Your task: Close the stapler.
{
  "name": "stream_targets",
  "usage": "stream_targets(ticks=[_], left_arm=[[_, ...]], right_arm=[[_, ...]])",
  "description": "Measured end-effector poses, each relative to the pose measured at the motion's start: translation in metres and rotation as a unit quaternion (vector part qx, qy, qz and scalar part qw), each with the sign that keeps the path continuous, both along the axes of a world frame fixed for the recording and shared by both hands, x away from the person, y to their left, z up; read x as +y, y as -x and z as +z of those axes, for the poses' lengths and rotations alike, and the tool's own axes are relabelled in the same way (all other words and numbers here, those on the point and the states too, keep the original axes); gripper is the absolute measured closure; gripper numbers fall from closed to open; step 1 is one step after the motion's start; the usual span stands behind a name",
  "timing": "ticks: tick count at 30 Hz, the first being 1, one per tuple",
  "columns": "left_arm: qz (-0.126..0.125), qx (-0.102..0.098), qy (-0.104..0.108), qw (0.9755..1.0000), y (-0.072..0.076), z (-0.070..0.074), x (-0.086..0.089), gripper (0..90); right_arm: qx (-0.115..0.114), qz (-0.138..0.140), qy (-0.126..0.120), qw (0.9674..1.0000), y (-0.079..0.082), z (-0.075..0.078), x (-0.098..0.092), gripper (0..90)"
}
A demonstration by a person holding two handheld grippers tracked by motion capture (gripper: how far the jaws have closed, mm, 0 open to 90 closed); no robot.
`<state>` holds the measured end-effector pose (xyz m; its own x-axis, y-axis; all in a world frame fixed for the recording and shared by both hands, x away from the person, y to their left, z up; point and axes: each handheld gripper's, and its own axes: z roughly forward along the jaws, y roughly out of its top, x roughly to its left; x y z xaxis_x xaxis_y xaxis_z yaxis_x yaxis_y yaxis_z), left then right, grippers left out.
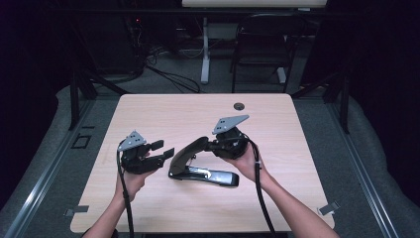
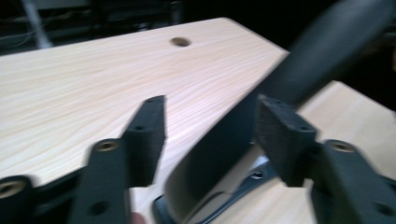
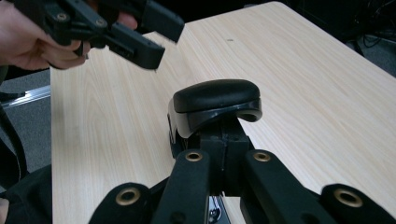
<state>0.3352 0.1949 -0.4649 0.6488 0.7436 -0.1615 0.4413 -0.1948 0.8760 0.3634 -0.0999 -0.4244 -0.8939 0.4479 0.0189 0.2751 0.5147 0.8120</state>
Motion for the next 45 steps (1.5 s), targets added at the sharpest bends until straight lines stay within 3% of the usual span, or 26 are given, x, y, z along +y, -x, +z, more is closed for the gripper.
stream_targets(ticks=[7,9,13,16,21,31,45], left_arm=[[0.021,0.021,-0.001,0.9996,-0.007,-0.005,0.008,31.8],[0.026,0.018,-0.011,0.9994,-0.008,-0.006,0.008,29.7],[0.028,0.020,-0.023,0.9991,-0.008,-0.007,0.009,26.8],[0.034,0.033,-0.029,0.9985,-0.010,-0.009,0.012,21.7],[0.041,0.042,-0.029,0.9979,-0.012,-0.012,0.015,17.9],[0.039,0.048,-0.037,0.9974,-0.014,-0.015,0.014,16.0],[0.037,0.054,-0.048,0.9967,-0.016,-0.018,0.017,15.6]], right_arm=[[0.018,-0.012,0.009,0.9997,0.001,-0.012,-0.012,90.0],[0.021,-0.013,0.016,0.9996,0.001,-0.015,-0.014,90.0],[0.023,-0.015,0.016,0.9995,0.001,-0.018,-0.017,90.0],[0.023,-0.019,0.017,0.9994,0.002,-0.020,-0.021,90.0],[0.032,-0.024,0.013,0.9991,0.002,-0.023,-0.026,90.0],[0.053,-0.037,0.012,0.9979,0.002,-0.033,-0.037,90.0],[0.084,-0.054,0.032,0.9944,0.005,-0.054,-0.052,90.0]])
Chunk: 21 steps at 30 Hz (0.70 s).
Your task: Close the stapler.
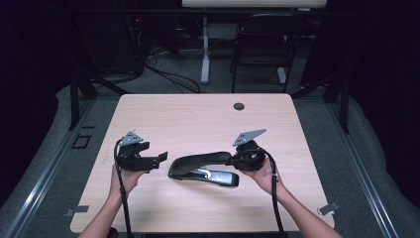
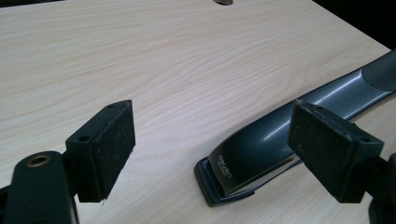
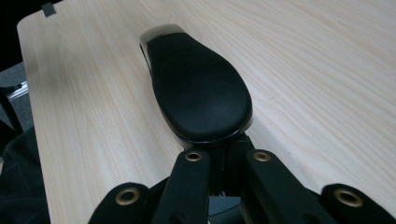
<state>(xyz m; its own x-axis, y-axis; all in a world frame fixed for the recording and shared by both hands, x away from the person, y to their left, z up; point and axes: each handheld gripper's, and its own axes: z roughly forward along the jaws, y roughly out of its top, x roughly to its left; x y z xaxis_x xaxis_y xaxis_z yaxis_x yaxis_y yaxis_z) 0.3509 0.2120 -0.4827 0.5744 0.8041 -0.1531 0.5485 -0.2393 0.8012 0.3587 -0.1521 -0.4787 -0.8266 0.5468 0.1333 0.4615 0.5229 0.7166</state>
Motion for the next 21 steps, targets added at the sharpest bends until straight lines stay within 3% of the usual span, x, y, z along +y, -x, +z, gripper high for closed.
stream_targets(ticks=[21], left_arm=[[-0.006,0.001,-0.001,1.0000,0.000,-0.003,-0.001,15.3]], right_arm=[[0.036,-0.017,0.044,0.9982,-0.002,-0.026,-0.010,90.0]])
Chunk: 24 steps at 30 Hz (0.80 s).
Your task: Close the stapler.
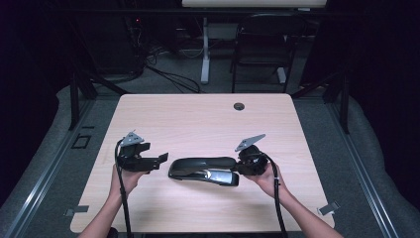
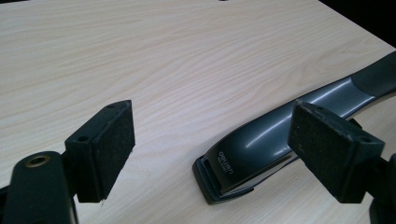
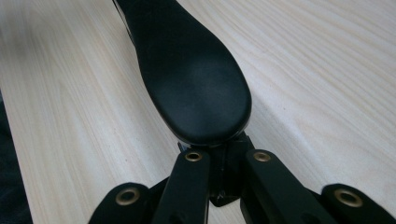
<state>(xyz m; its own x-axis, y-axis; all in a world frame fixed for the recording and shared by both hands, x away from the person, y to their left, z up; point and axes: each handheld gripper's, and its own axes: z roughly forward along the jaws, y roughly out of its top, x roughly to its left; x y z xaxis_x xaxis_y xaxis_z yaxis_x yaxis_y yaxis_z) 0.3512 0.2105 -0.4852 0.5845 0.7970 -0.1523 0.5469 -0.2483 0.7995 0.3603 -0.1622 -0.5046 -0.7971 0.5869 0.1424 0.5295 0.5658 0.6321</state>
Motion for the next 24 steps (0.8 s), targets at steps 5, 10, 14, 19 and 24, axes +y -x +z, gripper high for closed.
stream_targets(ticks=[5,10,14,19,24], left_arm=[[-0.003,0.002,-0.004,1.0000,0.001,0.000,-0.001,15.2],[-0.001,0.002,-0.004,1.0000,0.000,0.000,-0.001,15.2],[0.000,0.001,-0.005,1.0000,0.000,-0.001,-0.002,15.2],[-0.003,0.005,-0.006,1.0000,-0.001,-0.001,-0.002,15.2],[-0.006,0.006,-0.005,1.0000,-0.001,-0.002,-0.003,15.0]], right_arm=[[0.007,-0.002,0.006,1.0000,-0.003,-0.005,-0.001,90.0],[0.010,-0.003,0.014,0.9999,-0.006,-0.008,-0.002,90.0],[0.006,-0.007,0.018,0.9998,-0.006,-0.009,-0.001,90.0],[0.010,-0.008,0.025,0.9996,-0.009,-0.012,-0.002,90.0],[0.005,-0.015,0.031,0.9994,-0.012,-0.014,-0.001,90.0]])
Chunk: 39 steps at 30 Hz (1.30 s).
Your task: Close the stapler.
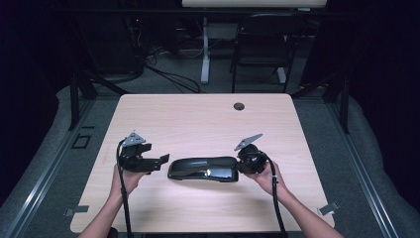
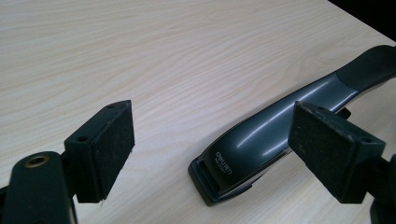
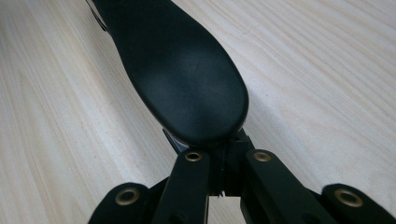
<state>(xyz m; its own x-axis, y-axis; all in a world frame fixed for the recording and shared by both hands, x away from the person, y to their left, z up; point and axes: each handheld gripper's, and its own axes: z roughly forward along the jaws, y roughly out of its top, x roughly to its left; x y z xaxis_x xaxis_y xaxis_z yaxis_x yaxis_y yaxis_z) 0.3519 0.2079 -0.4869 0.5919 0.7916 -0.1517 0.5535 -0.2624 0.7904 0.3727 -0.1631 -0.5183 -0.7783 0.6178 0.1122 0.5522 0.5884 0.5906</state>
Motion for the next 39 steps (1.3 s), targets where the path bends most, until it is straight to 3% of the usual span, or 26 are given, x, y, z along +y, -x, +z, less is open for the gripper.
stream_targets(ticks=[3,6,8,10,13,16,18,21,24,30,39], left_arm=[[0.000,0.001,-0.003,1.0000,0.000,0.000,0.001,15.0],[0.001,-0.001,0.000,1.0000,0.000,0.001,0.002,15.0],[0.003,-0.003,0.005,1.0000,0.000,0.001,0.003,14.9],[0.005,-0.003,0.004,1.0000,0.000,0.001,0.005,14.9],[0.007,-0.004,0.003,1.0000,-0.001,0.002,0.005,14.9],[0.005,-0.004,0.002,1.0000,-0.001,0.001,0.005,14.9],[0.005,-0.001,0.001,1.0000,-0.001,0.001,0.004,14.9],[0.004,-0.002,0.000,1.0000,-0.001,0.001,0.004,14.9],[0.006,-0.003,0.000,1.0000,-0.001,0.001,0.005,14.9],[0.004,-0.003,0.000,1.0000,-0.001,0.001,0.004,14.9],[0.003,-0.001,-0.004,1.0000,-0.001,0.000,0.003,14.9]], right_arm=[[0.003,0.002,0.001,1.0000,-0.001,0.000,0.000,90.0],[-0.003,-0.006,0.025,0.9997,-0.003,0.001,-0.002,90.0],[-0.024,-0.019,0.043,0.9986,-0.006,0.005,-0.008,90.0],[-0.036,-0.040,0.034,0.9980,-0.008,0.014,-0.018,90.0],[-0.060,-0.058,0.000,0.9966,-0.005,0.031,-0.027,90.0],[-0.074,-0.037,-0.035,0.9959,0.006,0.047,-0.023,90.0],[-0.079,-0.018,-0.041,0.9958,0.013,0.052,-0.013,90.0],[-0.075,0.007,-0.032,0.9966,0.019,0.051,0.002,90.0],[-0.083,0.014,0.001,0.9965,0.020,0.045,0.012,90.0],[-0.081,0.013,0.000,0.9966,0.019,0.045,0.011,90.0],[-0.059,0.009,0.011,0.9981,0.014,0.035,0.011,90.0]])
